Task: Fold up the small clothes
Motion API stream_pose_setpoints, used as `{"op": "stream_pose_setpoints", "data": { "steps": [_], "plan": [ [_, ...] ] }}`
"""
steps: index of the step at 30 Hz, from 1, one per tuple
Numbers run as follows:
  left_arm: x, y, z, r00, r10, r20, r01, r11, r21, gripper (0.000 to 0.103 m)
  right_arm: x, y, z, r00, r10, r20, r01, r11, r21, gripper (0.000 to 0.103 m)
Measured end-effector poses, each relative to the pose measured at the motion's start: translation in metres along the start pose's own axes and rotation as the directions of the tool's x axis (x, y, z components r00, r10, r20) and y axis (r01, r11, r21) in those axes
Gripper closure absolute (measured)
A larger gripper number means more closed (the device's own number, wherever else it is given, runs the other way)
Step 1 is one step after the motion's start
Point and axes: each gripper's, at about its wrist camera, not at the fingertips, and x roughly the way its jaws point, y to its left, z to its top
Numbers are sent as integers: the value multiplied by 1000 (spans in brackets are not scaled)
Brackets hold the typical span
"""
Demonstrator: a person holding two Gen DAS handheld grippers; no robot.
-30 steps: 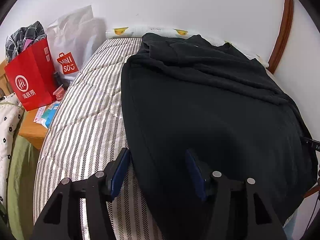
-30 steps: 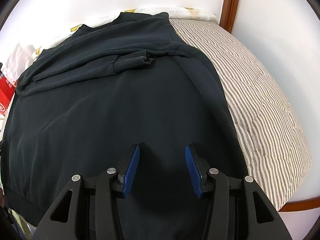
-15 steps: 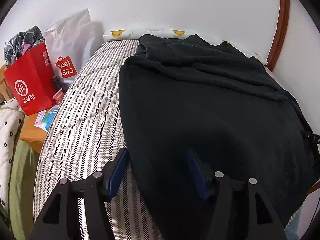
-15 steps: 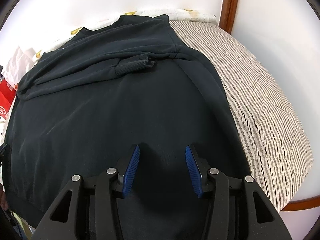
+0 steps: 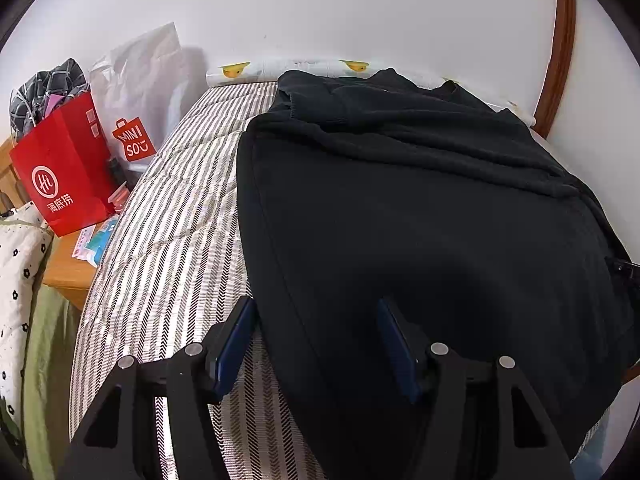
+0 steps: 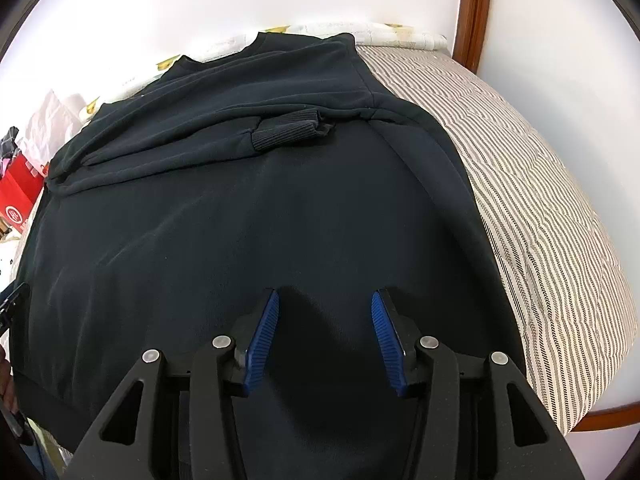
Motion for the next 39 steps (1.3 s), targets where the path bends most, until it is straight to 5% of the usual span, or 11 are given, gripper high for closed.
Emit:
{"op": "stream_pose_setpoints", "data": {
  "steps": [39],
  "plan": [
    [-6,3,-1,1000,-1,-2,1,1000,-18,41,3,0,-4,1000,-12,23,12,1000,8,49]
  ]
}}
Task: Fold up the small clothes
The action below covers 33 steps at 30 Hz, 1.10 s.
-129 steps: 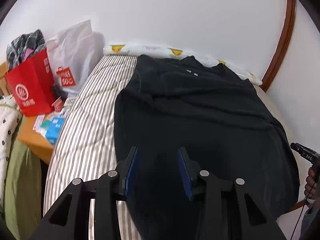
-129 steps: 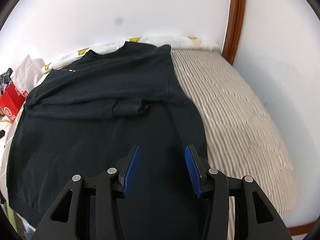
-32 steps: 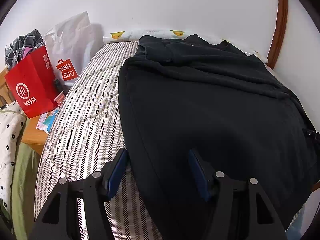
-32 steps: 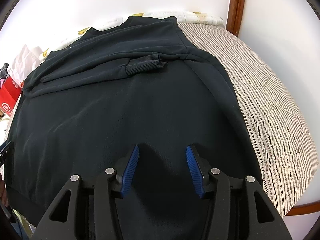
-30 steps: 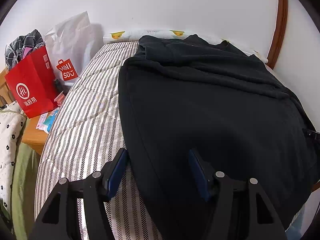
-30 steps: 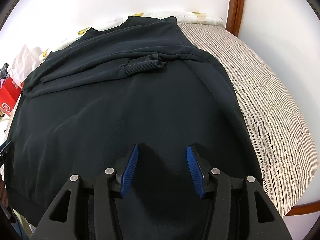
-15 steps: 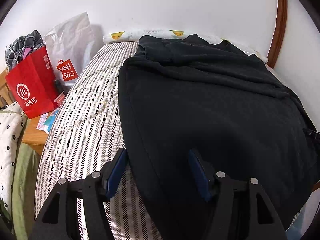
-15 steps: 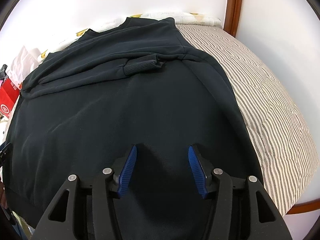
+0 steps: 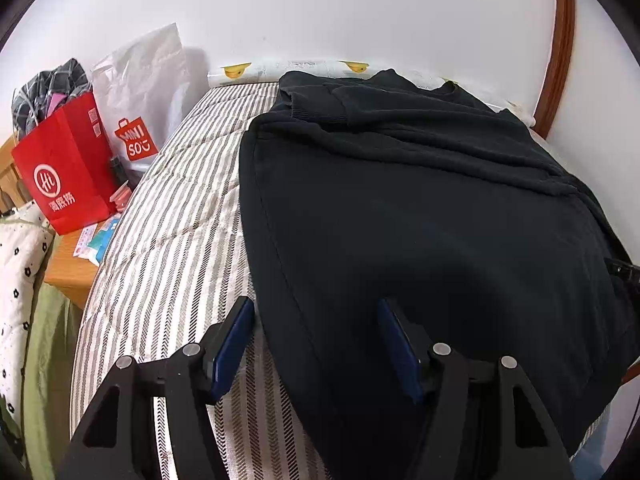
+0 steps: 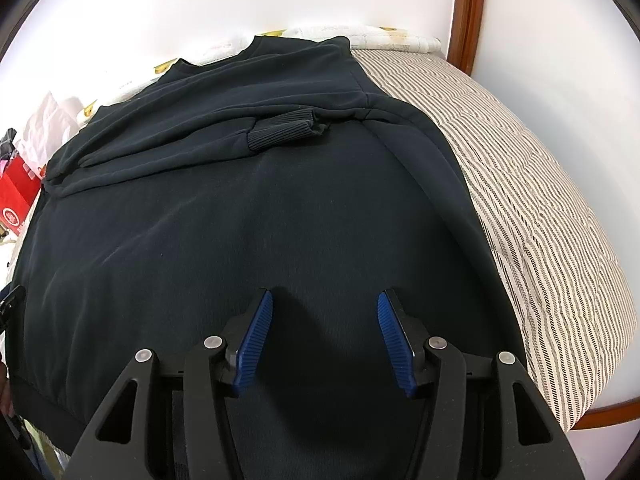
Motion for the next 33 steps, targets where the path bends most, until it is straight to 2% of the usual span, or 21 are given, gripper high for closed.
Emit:
{"op": "stream_pose_setpoints", "data": {
  "steps": [9,21,25,33],
  "plan": [
    [-12,0,-8,1000,2,-11,-2,1000,16,41,-6,-5,-3,1000,15,10,-15,1000,6,49],
    [-30,32,-28,994,-105,-34,101,991,-86,41,-25,-17,-18,998,20,62,-20,1000,-1,49],
    [-34,27,-34,992,-115,-46,111,991,-71,41,-29,-23,-27,997,6,76,-4,1000,-27,49],
    [-43,5,-45,989,-124,-82,122,992,-30,41,-33,-45,-37,996,40,76,-40,999,1,49]
  ]
}}
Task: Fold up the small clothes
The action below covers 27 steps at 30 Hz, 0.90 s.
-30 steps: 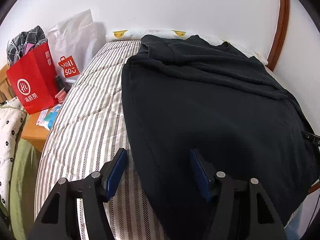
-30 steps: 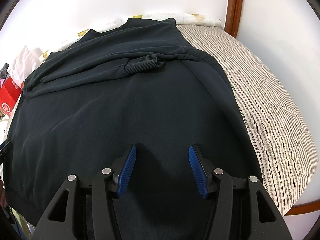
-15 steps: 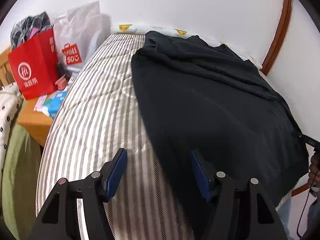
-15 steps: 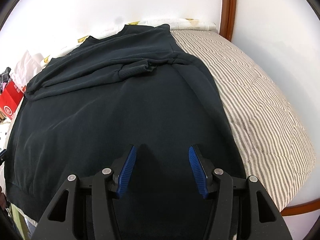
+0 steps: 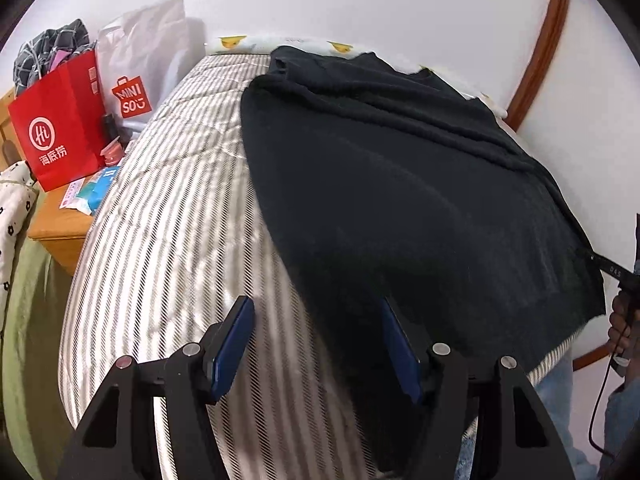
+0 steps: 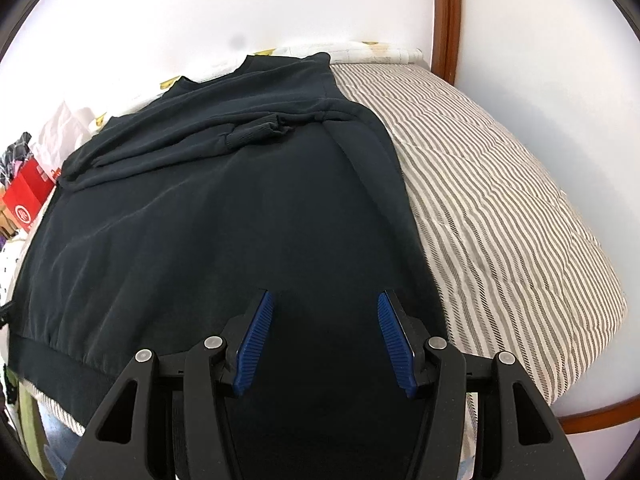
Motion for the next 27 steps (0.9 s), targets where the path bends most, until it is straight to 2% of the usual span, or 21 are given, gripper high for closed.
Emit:
{"op": "stream_pose_setpoints", "data": {
  "steps": [5,11,14,18,21,27],
  "plan": [
    [-1,-16,-5,1000,29,-6,-29,999,44,43,-8,-2,-9,1000,21,4,-20,999,-37,49],
    [-4,-21,-6,999,33,-12,-33,999,33,44,-18,-13,-17,999,-8,32,9,999,-32,49],
    [-3,-22,-5,999,38,-12,-38,999,27,44,-26,-25,-19,999,21,48,-21,1000,-5,49],
    [-2,-23,-4,998,54,-13,-53,998,29,44,-25,-27,-19,999,-5,52,6,1000,-12,52],
    [-2,-24,-4,998,58,-9,-57,998,33,44,-29,-32,-18,996,-26,82,26,1000,2,50],
    [3,-29,1,996,86,-9,-85,996,41,50,-4,-44,-14,1000,-11,23,10,998,58,50]
  ]
}}
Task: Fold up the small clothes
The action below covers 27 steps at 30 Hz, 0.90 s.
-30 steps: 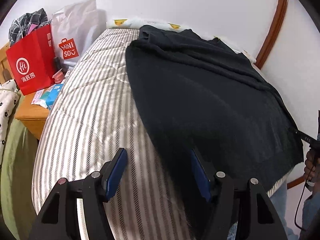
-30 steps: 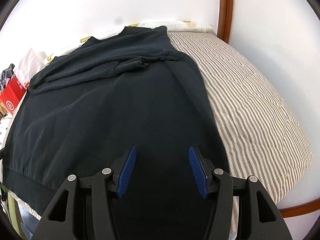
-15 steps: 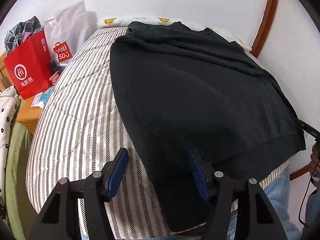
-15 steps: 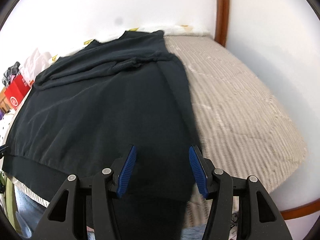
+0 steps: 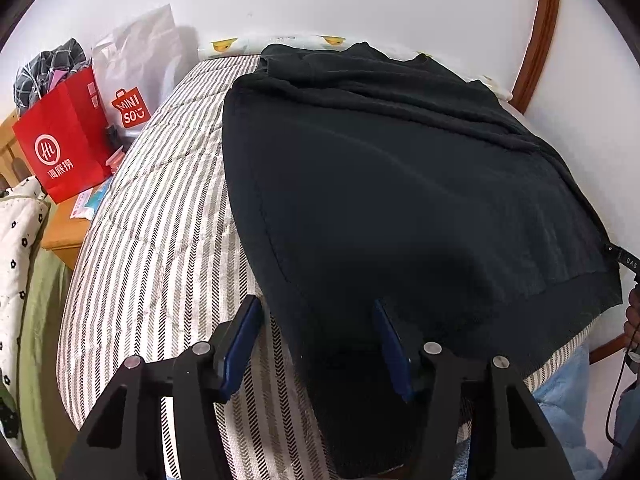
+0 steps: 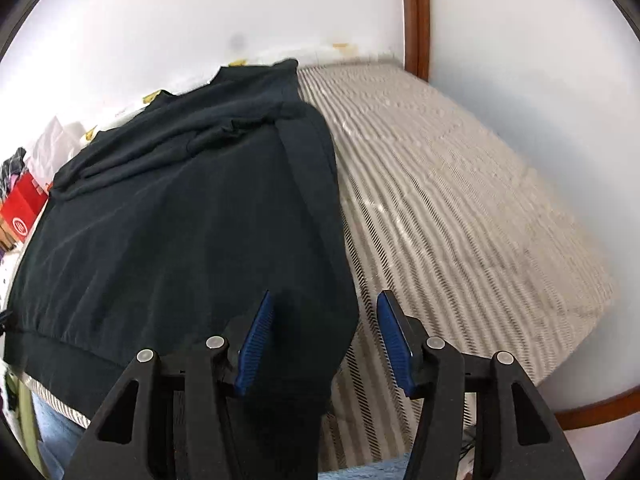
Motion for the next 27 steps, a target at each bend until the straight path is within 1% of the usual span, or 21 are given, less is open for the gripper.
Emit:
{"op": "stream_pose_setpoints", "data": {
  "steps": [1,2,5,7,8,9,10,11,13,16,20,27],
  "plan": [
    [1,-1,1,1000,2,-1,-2,1000,0,51,-1,1,0,1000,-1,21,1,1000,2,50],
    [1,-2,2,1000,4,-2,-4,1000,1,53,1,3,0,1000,8,22,-8,1000,0,51],
    [3,-3,6,1000,9,-1,-9,1000,-5,62,4,14,2,999,16,33,-15,999,-29,67],
    [4,-1,7,1000,11,1,-11,1000,-19,70,7,21,4,999,20,37,-18,998,-52,80],
    [4,1,9,1000,11,2,-11,999,-32,75,8,23,4,999,23,38,-21,998,-57,83],
    [5,2,10,1000,6,2,-6,999,-44,83,9,25,5,999,30,39,-28,998,-60,89],
    [5,3,10,1000,2,1,-2,999,-54,87,10,26,6,999,37,38,-35,998,-58,91],
    [5,5,11,1000,-6,0,6,998,-69,91,10,25,6,998,44,40,-42,998,-52,91],
    [4,8,12,1000,-18,0,18,996,-89,94,8,22,6,998,52,45,-50,998,-43,93],
    [-6,8,13,999,-24,29,26,995,-94,95,-3,18,5,995,57,78,-54,998,-36,94],
    [-26,10,13,996,-41,74,48,994,-96,95,-23,14,7,988,91,121,-90,996,-17,95],
    [-51,13,5,991,-65,115,77,991,-109,96,-52,16,0,980,109,169,-102,994,-48,95]
  ]
}}
